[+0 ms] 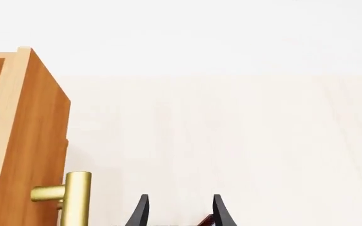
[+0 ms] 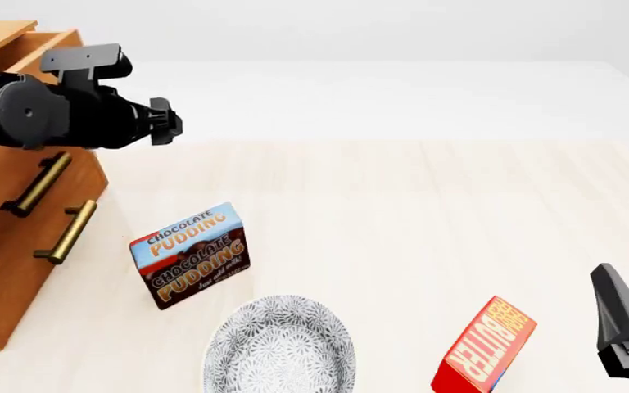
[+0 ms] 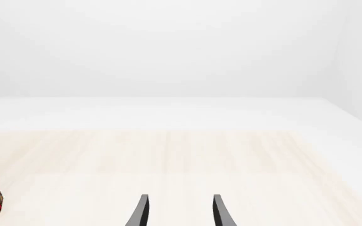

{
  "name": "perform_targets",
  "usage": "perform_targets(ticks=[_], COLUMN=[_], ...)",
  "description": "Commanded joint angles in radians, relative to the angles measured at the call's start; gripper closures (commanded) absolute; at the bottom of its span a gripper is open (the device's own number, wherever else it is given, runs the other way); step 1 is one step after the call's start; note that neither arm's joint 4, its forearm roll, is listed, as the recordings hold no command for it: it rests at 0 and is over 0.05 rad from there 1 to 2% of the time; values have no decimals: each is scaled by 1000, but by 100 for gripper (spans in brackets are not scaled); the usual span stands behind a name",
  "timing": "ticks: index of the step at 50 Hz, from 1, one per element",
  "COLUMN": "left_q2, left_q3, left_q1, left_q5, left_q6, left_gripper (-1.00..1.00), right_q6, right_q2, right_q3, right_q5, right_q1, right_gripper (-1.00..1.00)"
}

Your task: Put the butter at the front in the top drawer of the cabinet and close it.

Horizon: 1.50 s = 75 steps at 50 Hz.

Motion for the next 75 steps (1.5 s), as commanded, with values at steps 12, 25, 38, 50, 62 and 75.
perform_targets(ticks=[12, 25, 38, 50, 62, 75], left_q2=[-26, -52, -64, -61, -53, -53], left_q3=[60, 69, 78, 75, 78, 79], left_q1=[74, 111, 148, 181, 212, 248], left_q5=[-25, -17, -5, 2, 6, 17], left_q6=[16, 29, 42, 54, 59, 62], left_gripper=[-100, -100, -100, -100, -100, -100], right_q6=[0, 0, 0, 0, 0, 0], right_q2=[-1, -1, -1, -1, -1, -1], right_q3=[1, 1, 1, 1, 1, 1], right_q5=[1, 1, 1, 1, 1, 1], right_q1=[0, 0, 0, 0, 0, 0], right_gripper=[-100, -100, -100, -100, -100, -100])
